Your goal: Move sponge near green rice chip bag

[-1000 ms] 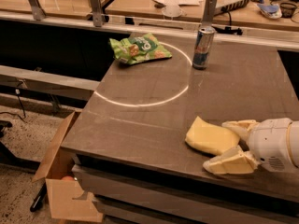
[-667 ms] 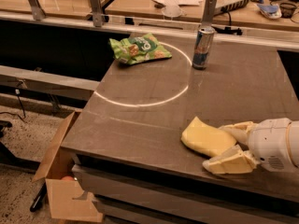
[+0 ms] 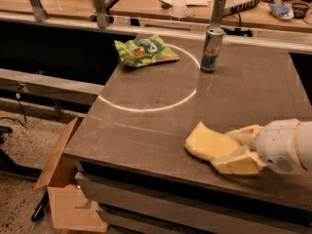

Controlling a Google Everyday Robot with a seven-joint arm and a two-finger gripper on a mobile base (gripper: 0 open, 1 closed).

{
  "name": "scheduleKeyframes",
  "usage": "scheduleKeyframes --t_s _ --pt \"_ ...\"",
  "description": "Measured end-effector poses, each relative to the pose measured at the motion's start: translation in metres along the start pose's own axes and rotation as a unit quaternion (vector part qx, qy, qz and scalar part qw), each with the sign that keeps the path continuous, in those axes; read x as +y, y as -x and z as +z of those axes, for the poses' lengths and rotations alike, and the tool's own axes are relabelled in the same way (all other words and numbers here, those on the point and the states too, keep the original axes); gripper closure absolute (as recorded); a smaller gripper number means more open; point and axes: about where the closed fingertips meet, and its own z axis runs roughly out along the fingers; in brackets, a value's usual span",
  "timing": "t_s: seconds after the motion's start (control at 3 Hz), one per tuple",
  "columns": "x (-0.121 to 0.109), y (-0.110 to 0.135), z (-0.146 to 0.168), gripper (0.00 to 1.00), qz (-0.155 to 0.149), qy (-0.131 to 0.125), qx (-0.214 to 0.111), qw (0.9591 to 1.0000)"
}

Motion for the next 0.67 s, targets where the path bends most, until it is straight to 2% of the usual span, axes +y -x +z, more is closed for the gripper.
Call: scheduleKeyframes --t_s 0.33,0.67 --pt "-0.029 0.076 0.041 1.00 -0.007 -0.005 -0.048 0.9988" --pt "-0.058 0.141 0.092 1.00 -0.008 -0.026 -0.068 0.9973"
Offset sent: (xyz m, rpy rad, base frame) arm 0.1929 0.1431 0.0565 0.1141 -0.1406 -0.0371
